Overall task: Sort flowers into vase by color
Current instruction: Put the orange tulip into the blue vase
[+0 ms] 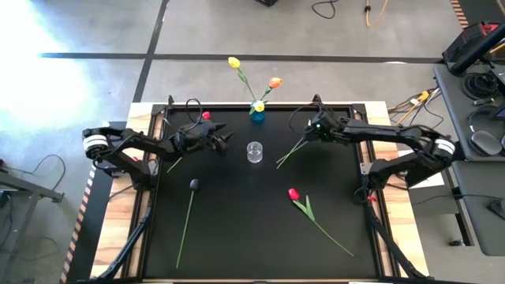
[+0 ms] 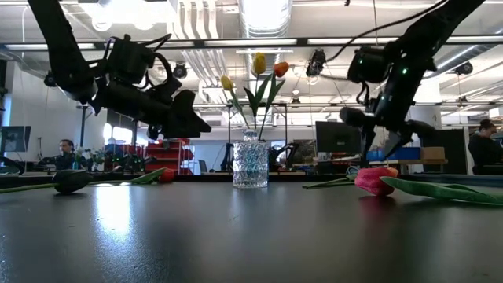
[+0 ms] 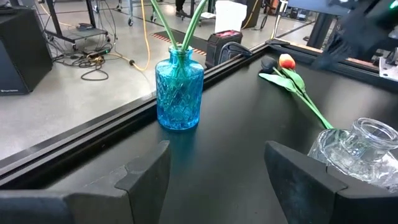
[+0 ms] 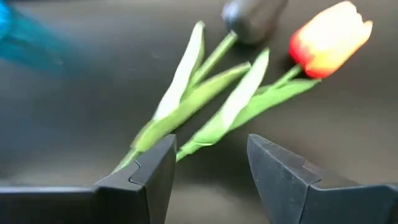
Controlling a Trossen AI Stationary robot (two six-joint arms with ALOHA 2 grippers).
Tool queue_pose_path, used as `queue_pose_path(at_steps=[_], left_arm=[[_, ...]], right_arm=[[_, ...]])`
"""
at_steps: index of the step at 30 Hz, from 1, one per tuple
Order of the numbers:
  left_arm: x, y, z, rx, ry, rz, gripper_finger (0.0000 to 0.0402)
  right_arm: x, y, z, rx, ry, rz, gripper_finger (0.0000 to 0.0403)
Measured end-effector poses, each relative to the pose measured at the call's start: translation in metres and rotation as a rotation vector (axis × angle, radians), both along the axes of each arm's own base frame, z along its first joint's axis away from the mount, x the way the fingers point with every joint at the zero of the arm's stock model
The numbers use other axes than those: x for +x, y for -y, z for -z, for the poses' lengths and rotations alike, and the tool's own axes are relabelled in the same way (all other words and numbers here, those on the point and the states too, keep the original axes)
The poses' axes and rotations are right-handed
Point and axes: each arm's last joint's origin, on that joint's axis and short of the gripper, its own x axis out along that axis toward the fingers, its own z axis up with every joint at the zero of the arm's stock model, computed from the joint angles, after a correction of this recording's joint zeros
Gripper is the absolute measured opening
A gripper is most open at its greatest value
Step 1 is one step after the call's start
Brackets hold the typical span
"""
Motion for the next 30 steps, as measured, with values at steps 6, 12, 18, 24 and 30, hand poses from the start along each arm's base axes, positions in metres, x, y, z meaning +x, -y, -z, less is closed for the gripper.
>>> queue_pose_path(at_steps=[6, 12, 18, 24, 30], left_arm=[[0.000, -0.001, -0.001, 0.002, 0.003, -0.003, 0.0242], [0.000, -0.001, -0.001, 0.002, 0.004, -0.004, 0.0242], [-0.001, -0.001, 0.000, 0.001, 0.000, -0.004, 0.0242], [-0.001, -0.001, 0.000, 0.001, 0.000, -0.004, 0.0242], [-0.001, -0.001, 0.000, 0.001, 0.000, -0.004, 0.0242]], right_arm=[[0.010, 0.010, 0.031, 0.059, -0.077, 0.029, 0.0192], [0.020, 0.024, 0.044, 0.072, -0.134, 0.046, 0.0187], [0.024, 0.030, 0.036, -0.015, -0.159, 0.043, 0.0136], [0.022, 0.030, 0.031, -0.048, -0.207, -0.020, 0.0045], [0.021, 0.029, 0.022, -0.083, -0.220, -0.068, 0.0016]])
